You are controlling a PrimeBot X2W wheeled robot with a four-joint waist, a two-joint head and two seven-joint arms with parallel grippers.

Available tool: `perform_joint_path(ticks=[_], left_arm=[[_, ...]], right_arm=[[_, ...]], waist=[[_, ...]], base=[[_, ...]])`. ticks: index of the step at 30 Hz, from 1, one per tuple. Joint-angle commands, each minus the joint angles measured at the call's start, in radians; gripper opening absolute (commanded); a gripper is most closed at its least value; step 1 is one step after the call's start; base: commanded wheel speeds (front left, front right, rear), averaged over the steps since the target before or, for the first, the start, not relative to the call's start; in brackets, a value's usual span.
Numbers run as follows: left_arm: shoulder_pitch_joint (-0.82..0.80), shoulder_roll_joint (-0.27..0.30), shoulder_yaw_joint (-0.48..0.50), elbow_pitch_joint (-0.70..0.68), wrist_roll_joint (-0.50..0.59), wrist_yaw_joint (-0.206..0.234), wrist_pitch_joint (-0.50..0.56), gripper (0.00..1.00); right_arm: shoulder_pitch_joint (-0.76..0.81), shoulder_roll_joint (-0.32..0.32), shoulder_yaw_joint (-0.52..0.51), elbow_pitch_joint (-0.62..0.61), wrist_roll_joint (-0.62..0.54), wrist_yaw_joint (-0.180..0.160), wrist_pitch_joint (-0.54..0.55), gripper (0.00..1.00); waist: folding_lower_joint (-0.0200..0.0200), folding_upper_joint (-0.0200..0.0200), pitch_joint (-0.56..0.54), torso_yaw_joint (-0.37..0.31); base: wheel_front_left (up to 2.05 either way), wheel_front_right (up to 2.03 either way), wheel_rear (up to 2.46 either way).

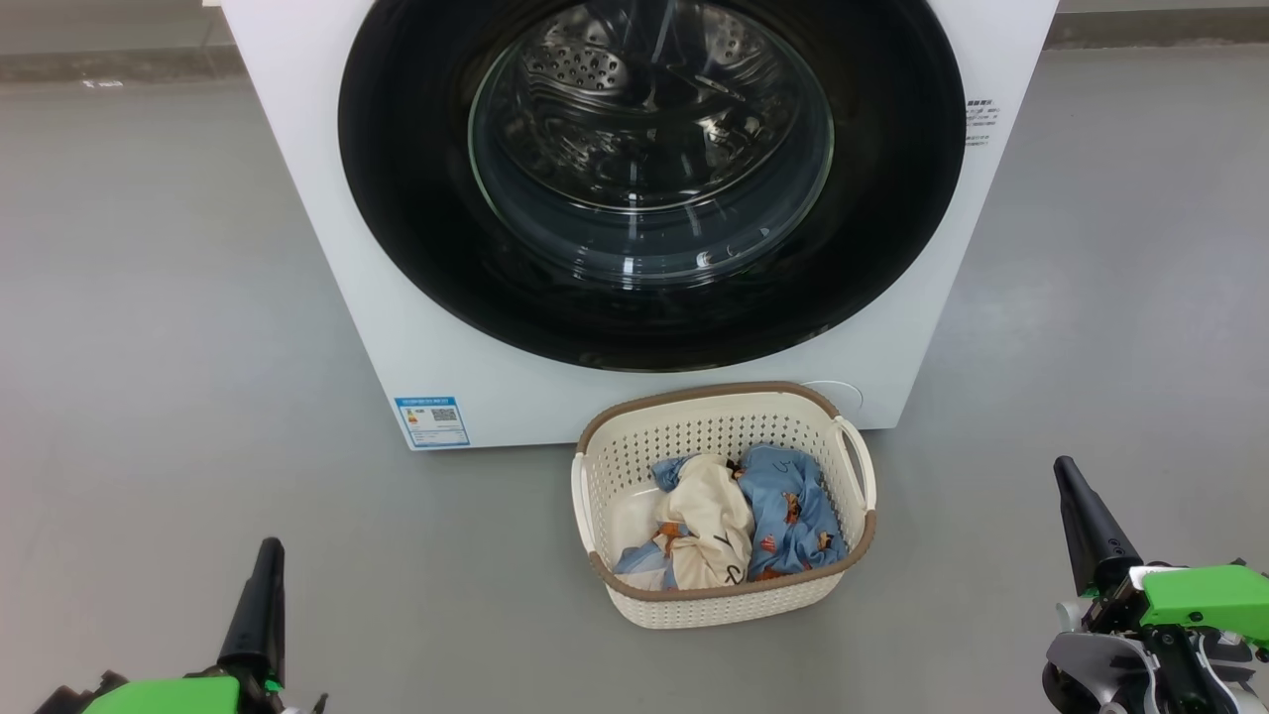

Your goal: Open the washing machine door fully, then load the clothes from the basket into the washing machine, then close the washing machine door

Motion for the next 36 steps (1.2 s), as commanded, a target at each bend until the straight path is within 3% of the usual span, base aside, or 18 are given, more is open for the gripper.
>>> perform_joint_path(ticks=[1,31,33,34,36], left_arm=[[-0.03,0.009,0.034,-0.016,-0.009,-0.001,-0.003,0.0],[-0.03,0.009,0.035,-0.016,-0.008,-0.001,-0.002,0.0],[0.002,-0.001,0.0,0.004,0.001,0.0,0.0,0.0],[0.007,-0.002,-0.002,0.012,0.001,0.0,0.001,1.0],[0.02,-0.007,-0.005,0.03,0.002,0.0,0.0,1.0]], right_arm=[[-0.02,-0.007,0.02,-0.024,-0.01,0.006,0.004,0.0],[-0.02,0.0,0.011,-0.023,-0.018,0.006,0.012,0.0],[0.0,0.006,-0.004,0.006,-0.008,0.0,0.008,0.0],[0.002,0.008,-0.004,0.018,-0.008,0.0,0.008,1.0],[0.012,0.016,-0.003,0.037,-0.008,0.0,0.008,1.0]], waist=[[0.0,0.0,0.0,0.0],[0.0,0.0,0.0,0.0],[0.0,0.0,0.0,0.0],[0.0,0.0,0.0,0.0],[0.0,0.0,0.0,0.0]], base=[[0.0,0.0,0.0],[0.0,0.0,0.0],[0.0,0.0,0.0],[0.0,0.0,0.0],[0.0,0.0,0.0]])
